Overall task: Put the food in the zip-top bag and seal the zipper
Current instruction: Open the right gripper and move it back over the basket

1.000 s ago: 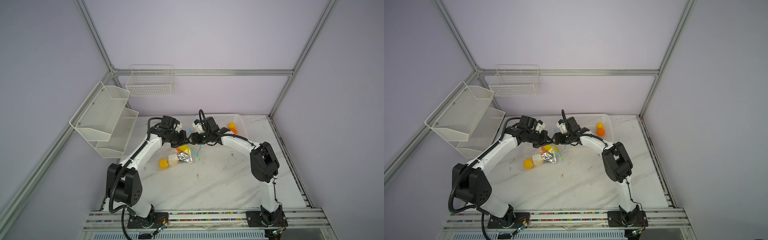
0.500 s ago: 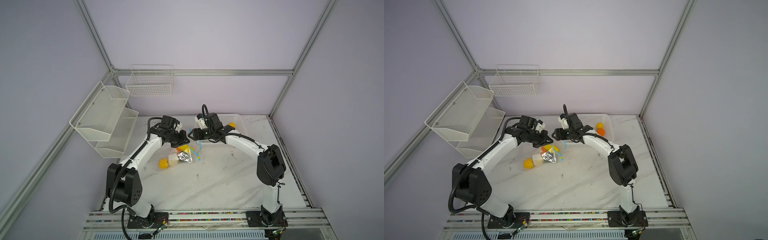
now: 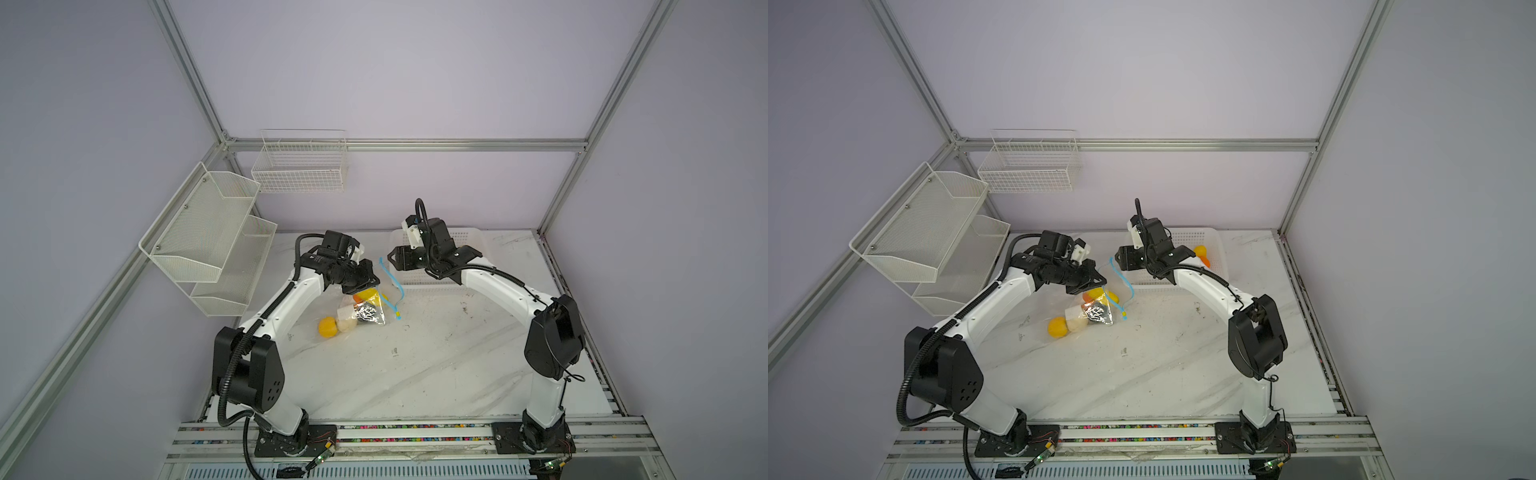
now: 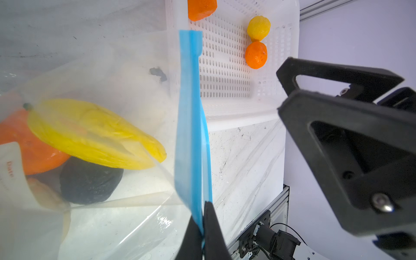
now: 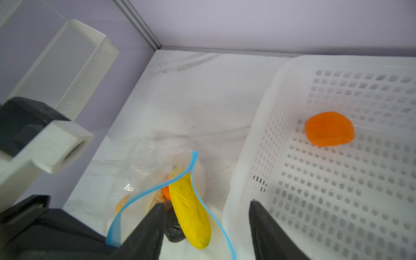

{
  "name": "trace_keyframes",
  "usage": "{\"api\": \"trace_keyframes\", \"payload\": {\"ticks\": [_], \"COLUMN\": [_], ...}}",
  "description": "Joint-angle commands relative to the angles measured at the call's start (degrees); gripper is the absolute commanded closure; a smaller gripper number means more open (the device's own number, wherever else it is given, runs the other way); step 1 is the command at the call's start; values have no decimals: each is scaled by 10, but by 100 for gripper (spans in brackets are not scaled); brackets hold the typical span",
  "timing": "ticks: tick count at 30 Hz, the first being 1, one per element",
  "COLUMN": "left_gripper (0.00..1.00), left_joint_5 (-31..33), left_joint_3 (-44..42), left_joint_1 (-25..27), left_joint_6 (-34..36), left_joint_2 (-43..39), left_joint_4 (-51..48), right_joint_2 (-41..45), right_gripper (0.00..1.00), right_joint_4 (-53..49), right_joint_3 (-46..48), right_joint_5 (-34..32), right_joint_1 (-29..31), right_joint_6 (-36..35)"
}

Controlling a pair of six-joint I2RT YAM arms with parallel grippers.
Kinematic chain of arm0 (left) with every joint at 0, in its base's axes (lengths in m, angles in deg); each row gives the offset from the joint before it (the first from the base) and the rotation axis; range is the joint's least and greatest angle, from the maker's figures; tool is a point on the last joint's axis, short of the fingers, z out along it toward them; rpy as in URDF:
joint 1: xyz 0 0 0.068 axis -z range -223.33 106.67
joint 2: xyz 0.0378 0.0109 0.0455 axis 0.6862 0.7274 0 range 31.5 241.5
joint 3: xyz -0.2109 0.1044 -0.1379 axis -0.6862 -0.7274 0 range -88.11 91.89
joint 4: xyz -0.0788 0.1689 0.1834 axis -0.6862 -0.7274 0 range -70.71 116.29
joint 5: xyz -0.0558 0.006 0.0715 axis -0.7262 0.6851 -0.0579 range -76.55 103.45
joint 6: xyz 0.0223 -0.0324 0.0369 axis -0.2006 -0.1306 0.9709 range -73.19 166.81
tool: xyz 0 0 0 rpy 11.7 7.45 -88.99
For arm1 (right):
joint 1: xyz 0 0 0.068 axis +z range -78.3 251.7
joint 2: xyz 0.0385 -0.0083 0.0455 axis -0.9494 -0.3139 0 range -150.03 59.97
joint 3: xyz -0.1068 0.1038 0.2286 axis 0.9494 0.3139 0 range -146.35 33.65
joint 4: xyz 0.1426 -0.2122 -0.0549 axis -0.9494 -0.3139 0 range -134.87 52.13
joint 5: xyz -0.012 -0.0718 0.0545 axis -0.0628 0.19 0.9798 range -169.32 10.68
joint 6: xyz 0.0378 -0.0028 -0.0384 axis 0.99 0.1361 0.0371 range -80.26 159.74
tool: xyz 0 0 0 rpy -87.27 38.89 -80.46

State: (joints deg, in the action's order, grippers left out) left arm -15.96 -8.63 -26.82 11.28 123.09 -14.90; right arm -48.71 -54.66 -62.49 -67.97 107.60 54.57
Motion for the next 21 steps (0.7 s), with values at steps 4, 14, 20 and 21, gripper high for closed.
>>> {"api": "trace_keyframes", "payload": {"ticks": [4,14,20,21], "left_gripper": [100,100,100,100], "left_joint_5": [-8,-7,-4,-4], "left_joint_3": [1,-1,2,1], "left_joint_1": [-4,-8,-9,-10], "left_joint_6": [0,-2,-4,-4], "left_joint_2": [-11,-12,-12,-11], "left_joint_4": [24,23,23,22], "right_joint_2": [-22,-57,-66,-67], "right_gripper": [38,38,38,38], "right_joint_4": [-27,-24,-25,-25], "right_joint_3": [-31,-45,-36,-34], "right_joint_5": [-89,-121,-131,-132], "right_joint_1": [-6,-16,-21,-22], "right_joint_6": [-37,-59,-65,-67]}}
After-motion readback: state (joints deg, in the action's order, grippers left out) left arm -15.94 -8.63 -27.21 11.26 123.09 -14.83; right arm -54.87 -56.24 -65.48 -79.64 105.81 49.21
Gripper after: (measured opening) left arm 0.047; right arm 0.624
